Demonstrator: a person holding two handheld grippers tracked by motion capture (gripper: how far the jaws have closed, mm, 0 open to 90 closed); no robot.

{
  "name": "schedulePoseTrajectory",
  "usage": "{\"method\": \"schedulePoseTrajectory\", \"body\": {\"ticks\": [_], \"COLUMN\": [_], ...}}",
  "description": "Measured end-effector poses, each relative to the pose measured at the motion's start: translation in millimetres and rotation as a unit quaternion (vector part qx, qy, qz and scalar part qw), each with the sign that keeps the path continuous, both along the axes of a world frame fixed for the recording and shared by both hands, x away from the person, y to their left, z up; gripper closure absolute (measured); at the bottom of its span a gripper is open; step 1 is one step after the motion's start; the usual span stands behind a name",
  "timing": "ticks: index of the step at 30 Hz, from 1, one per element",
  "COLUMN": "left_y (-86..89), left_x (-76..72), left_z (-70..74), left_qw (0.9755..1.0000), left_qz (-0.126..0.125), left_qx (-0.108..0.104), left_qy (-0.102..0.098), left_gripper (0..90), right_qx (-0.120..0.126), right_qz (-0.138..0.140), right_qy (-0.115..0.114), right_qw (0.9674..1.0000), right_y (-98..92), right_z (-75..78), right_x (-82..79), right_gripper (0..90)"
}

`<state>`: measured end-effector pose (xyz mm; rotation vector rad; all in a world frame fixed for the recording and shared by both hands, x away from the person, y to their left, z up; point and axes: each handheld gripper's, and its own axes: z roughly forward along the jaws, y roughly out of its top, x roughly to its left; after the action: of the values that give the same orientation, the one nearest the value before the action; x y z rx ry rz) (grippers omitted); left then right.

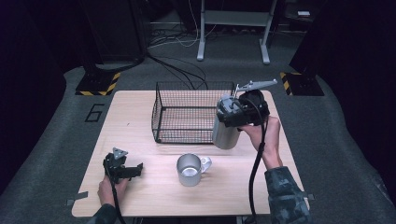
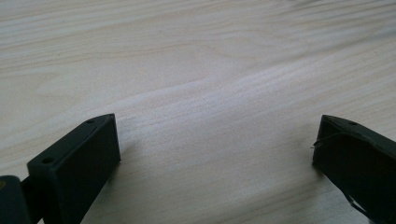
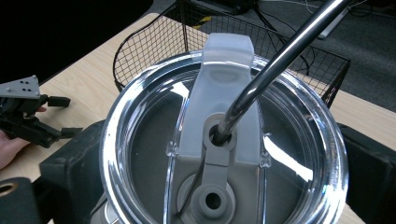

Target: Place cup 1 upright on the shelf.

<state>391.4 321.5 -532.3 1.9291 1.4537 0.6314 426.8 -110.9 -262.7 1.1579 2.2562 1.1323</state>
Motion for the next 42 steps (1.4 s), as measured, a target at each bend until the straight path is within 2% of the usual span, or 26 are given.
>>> {"method": "schedulePoseTrajectory", "body": {"ticks": [1, 2, 3, 8, 14, 20, 27, 29, 34, 35, 37, 39, 42], "left_y": [-0.2, 0.6, -0.6, -0.7, 0.5, -0.2, 0.6, 0.2, 0.0, -0.1, -0.6, -0.6, -0.4], "left_x": [0.1, -0.1, 0.3, 0.4, -0.1, 0.0, -0.1, -0.1, -0.1, -0.1, -0.3, -0.3, -0.2], "left_z": [0.0, 1.0, 0.4, 0.4, 1.3, 0.8, 1.2, 1.0, 0.9, 0.8, 0.7, 0.6, 0.7], "left_qw": [1.0, 1.0, 1.0, 1.0, 0.9999, 1.0, 0.9999, 0.9999, 1.0, 1.0, 1.0, 1.0, 1.0], "left_qz": [0.001, -0.004, 0.001, 0.0, -0.008, -0.005, -0.009, -0.007, -0.006, -0.005, -0.003, -0.003, -0.004], "left_qx": [0.0, 0.004, -0.002, -0.001, 0.006, 0.002, 0.006, 0.004, 0.002, 0.002, -0.001, -0.001, -0.001], "left_qy": [0.0, 0.008, 0.004, 0.005, 0.01, 0.007, 0.01, 0.008, 0.008, 0.008, 0.008, 0.008, 0.008], "left_gripper": [0.3, 0.3, 0.3, 0.5, 0.4, 0.4, 0.4, 0.4, 0.4, 0.4, 0.5, 0.4, 0.4], "right_qx": [0.0, 0.0, 0.001, -0.005, -0.001, -0.001, -0.004, -0.004, 0.0, -0.006, -0.001, -0.005, -0.001], "right_qz": [-0.001, -0.001, 0.0, 0.002, -0.001, -0.002, -0.011, -0.011, -0.021, -0.014, -0.026, -0.023, -0.03], "right_qy": [0.0, 0.0, 0.002, -0.008, -0.004, -0.002, 0.003, -0.002, 0.008, 0.0, 0.003, -0.001, 0.007], "right_qw": [1.0, 1.0, 1.0, 1.0, 1.0, 1.0, 0.9999, 0.9999, 0.9998, 0.9999, 0.9997, 0.9997, 0.9995], "right_y": [0.0, 0.0, -0.1, 1.2, 1.4, 1.6, 5.7, 6.6, 10.0, 9.3, 12.1, 12.1, 16.6], "right_z": [0.7, 0.7, 2.7, 8.5, 14.7, 14.4, 12.9, 12.5, 14.5, 14.2, 14.3, 14.1, 12.3], "right_x": [1.7, 1.7, 4.9, 9.7, 17.2, 26.8, 38.8, 40.9, 49.2, 51.7, 54.0, 56.1, 63.4], "right_gripper": [3.7, 3.7, 3.7, 3.7, 3.7, 3.7, 3.6, 3.7, 3.7, 3.7, 3.7, 3.7, 3.7]}}
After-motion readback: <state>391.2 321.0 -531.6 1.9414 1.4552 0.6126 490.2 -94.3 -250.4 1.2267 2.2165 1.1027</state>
